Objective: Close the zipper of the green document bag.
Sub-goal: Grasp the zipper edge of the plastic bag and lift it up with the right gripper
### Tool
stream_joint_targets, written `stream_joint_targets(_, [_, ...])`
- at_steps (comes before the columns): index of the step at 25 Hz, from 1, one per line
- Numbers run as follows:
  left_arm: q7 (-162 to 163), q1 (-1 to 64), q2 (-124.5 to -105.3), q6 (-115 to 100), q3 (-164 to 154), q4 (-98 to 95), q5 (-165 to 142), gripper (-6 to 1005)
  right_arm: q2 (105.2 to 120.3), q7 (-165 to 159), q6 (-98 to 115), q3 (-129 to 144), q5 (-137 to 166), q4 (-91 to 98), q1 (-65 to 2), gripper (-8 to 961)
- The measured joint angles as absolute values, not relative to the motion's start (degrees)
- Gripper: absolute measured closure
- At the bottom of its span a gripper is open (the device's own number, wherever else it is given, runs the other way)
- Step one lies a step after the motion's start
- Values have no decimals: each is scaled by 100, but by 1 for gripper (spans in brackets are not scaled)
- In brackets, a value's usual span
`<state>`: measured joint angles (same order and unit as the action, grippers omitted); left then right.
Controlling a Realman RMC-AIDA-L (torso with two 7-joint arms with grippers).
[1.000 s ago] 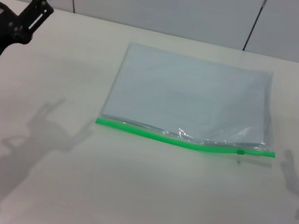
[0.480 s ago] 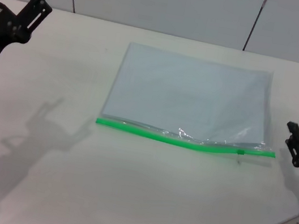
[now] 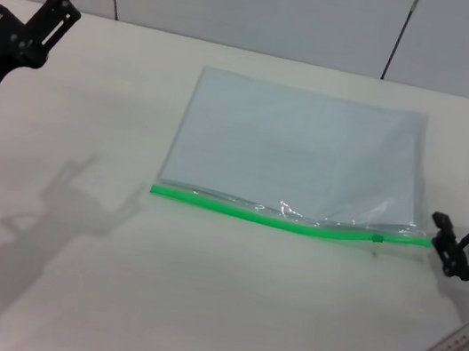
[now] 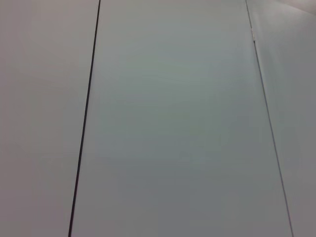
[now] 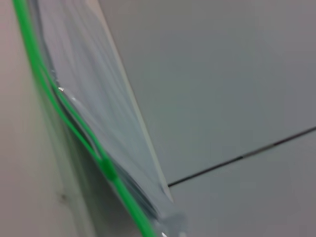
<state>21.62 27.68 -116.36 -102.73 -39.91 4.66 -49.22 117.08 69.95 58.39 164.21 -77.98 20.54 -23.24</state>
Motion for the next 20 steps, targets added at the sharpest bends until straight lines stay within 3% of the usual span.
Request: stream_joint_targets(20, [2162, 2796, -11628, -10195, -4006, 466, -4922, 151, 11716, 7781, 5190, 16480, -7592, 2597, -2597, 379])
